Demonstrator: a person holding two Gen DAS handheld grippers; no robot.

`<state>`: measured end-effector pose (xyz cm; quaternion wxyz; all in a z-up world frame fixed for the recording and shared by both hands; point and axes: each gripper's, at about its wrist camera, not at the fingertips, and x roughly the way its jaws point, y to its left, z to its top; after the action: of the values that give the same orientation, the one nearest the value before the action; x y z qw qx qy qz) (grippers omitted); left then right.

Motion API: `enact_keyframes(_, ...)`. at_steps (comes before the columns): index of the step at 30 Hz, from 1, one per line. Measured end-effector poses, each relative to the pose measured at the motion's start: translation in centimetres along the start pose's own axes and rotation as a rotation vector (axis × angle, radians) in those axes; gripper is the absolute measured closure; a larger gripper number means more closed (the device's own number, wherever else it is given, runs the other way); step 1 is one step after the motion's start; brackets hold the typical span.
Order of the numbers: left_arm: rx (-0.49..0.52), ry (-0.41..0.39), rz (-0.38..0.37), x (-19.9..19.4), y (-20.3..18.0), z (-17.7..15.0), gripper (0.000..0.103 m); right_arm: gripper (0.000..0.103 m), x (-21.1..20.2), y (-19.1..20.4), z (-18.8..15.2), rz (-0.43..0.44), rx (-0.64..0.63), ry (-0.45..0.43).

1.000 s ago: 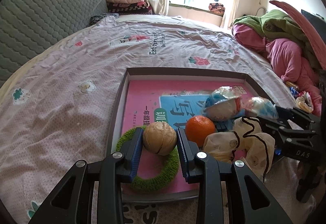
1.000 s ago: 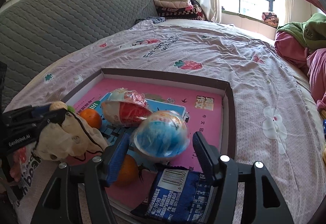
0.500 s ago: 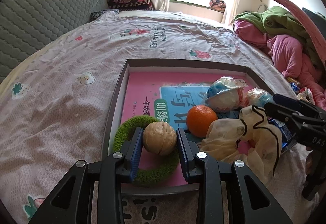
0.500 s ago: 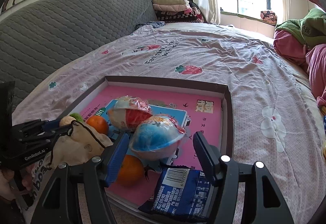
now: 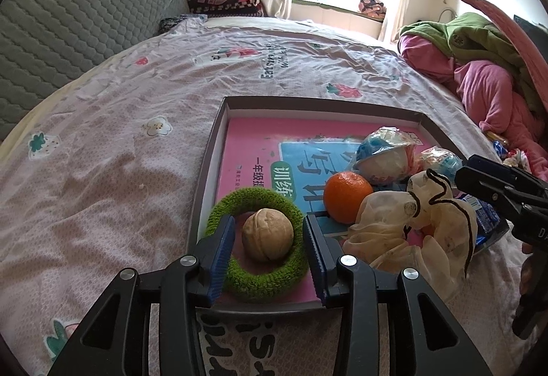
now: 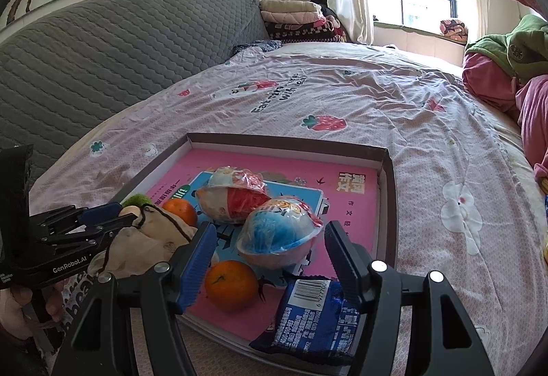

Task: Organize objects
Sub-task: 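Lower the toy egg into the box while the left tool lowers the ball into the ring, then open the right tool to release the toy egg while the left tool releases the beige ball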

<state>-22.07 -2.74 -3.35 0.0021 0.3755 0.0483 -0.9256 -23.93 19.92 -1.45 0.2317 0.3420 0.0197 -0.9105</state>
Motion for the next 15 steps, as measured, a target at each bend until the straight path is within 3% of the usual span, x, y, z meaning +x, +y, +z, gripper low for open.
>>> enact_keyframes(12, -0.022, -0.031, 0.015, -2.2, 0.1, 0.6, 0.050, 0.038, -1.8, 0.7, 0.3, 0.000, 0.007, -0.037)
enact_keyframes(15, -0.024, -0.048, 0.020, -3.1, 0.1, 0.8, 0.042, 0.037, -2.6, 1.1, 0.4, 0.004, 0.004, -0.053)
